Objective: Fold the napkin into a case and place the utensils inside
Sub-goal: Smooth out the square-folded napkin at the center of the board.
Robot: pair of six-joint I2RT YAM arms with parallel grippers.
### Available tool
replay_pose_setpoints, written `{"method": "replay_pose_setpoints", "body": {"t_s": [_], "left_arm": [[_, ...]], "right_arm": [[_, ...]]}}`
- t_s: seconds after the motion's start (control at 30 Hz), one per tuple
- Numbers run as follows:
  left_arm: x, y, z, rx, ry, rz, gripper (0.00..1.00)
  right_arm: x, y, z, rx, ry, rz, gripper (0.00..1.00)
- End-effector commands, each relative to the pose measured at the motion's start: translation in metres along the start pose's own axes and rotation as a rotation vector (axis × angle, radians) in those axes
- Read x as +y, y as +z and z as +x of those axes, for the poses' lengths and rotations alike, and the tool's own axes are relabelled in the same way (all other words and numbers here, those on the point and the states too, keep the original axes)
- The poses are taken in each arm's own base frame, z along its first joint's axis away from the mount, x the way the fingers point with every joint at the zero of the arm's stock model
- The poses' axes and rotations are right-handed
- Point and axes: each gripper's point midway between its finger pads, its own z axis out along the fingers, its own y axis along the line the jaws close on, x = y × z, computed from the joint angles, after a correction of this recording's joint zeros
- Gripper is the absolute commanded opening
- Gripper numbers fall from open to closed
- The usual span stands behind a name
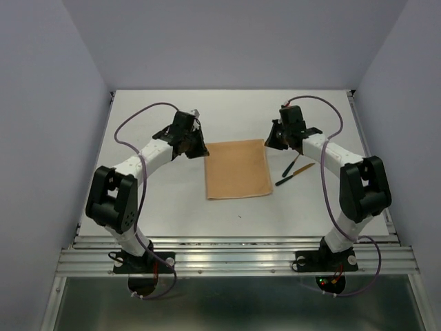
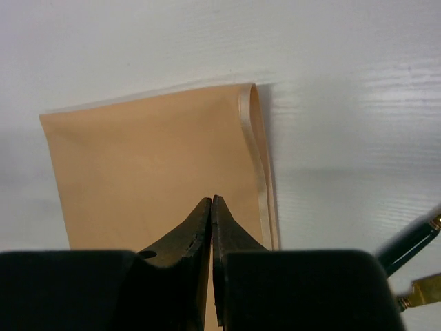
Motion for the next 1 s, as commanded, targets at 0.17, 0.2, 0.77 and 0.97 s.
{"method": "replay_pose_setpoints", "body": {"t_s": [0.17, 0.2, 0.77, 0.97], "left_arm": [[-0.015, -0.011, 0.102, 0.151, 0.028, 0.078, 0.00], [-0.014, -0.009, 0.108, 0.166, 0.013, 0.082, 0.00], [-0.004, -0.023, 0.128, 0.169, 0.018, 0.081, 0.00], [0.007, -0.020, 0.142, 0.205, 0.011, 0.055, 0.00]], "right_arm": [[-0.011, -0.034, 0.077, 0.139, 0.022, -0.031, 0.08], [-0.013, -0.034, 0.090, 0.166, 0.020, -0.027, 0.09], [-0.016, -0.051, 0.131, 0.223, 0.024, -0.019, 0.08], [-0.021, -0.062, 0.132, 0.200, 0.016, 0.004, 0.08]]}}
